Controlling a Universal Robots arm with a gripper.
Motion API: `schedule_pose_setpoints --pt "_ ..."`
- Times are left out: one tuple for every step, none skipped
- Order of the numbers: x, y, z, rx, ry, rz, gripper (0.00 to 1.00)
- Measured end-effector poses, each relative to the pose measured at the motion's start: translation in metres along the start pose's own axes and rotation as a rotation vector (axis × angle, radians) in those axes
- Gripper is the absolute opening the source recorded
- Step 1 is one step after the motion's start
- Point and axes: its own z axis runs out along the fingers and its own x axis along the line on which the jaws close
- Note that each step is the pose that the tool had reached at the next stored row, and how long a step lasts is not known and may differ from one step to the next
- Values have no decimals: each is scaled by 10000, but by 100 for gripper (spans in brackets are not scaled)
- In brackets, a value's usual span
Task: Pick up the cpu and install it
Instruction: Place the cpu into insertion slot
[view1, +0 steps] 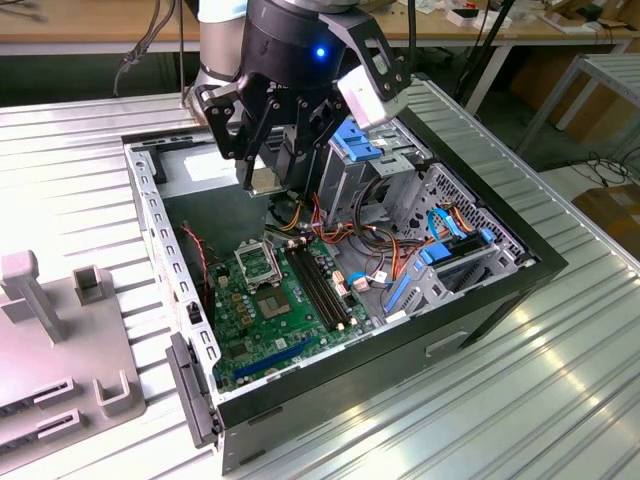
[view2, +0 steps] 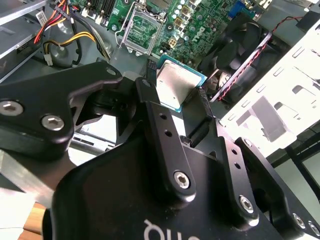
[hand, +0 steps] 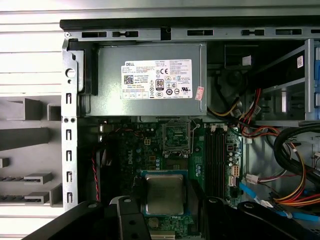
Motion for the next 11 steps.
schedule_pose_setpoints --pt "0 0 0 0 0 0 46" --pt "-1 0 1 0 0 0 46" --pt "-1 0 2 0 0 0 46" --pt "-3 -9 10 -1 -1 -3 46" --pt "-2 -24 21 -1 0 -1 46" --pt "-3 -40 35 0 0 0 46" --pt "-3 -48 43 0 0 -1 46" --pt "-4 -57 53 0 0 0 46" --pt "-4 -65 60 1 0 0 46" --pt "-5 -73 69 1 0 0 46" --pt "-5 -84 81 2 1 0 46"
